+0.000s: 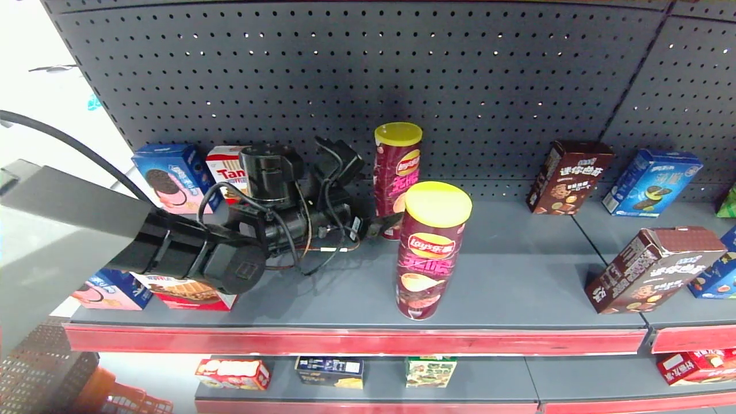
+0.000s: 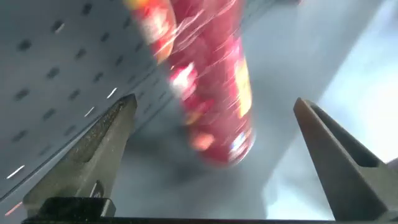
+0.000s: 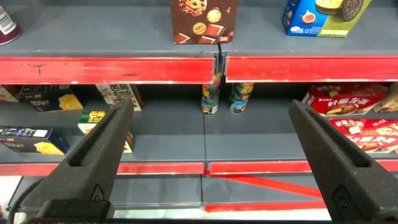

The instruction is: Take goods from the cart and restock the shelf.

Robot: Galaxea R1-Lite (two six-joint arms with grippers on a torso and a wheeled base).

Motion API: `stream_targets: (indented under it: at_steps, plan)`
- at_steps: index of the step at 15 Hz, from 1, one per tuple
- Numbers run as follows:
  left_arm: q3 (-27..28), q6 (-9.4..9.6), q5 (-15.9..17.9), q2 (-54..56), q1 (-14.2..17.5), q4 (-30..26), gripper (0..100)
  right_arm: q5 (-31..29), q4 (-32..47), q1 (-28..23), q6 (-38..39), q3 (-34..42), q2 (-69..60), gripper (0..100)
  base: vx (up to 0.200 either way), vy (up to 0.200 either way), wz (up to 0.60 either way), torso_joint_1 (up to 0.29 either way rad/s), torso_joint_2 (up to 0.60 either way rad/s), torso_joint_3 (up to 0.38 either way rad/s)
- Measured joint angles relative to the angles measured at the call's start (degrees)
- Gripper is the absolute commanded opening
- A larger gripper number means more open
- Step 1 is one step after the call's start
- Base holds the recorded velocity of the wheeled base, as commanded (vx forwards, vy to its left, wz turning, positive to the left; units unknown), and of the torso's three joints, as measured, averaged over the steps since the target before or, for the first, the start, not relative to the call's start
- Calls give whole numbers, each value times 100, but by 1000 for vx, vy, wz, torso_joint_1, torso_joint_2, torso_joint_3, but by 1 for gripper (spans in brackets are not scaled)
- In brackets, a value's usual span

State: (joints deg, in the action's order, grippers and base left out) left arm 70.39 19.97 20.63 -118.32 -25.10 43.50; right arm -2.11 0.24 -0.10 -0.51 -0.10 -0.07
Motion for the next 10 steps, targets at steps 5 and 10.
stream_targets:
  at_steps: [5, 10]
  plan:
    - [17, 688, -456, 206, 115, -468, 100, 0, 0, 5, 0, 0, 0, 100, 0, 0, 0, 0, 0, 0]
    - [212, 685, -783, 168, 71, -488, 100, 0, 0, 0, 0, 0, 0, 100, 0, 0, 0, 0, 0, 0]
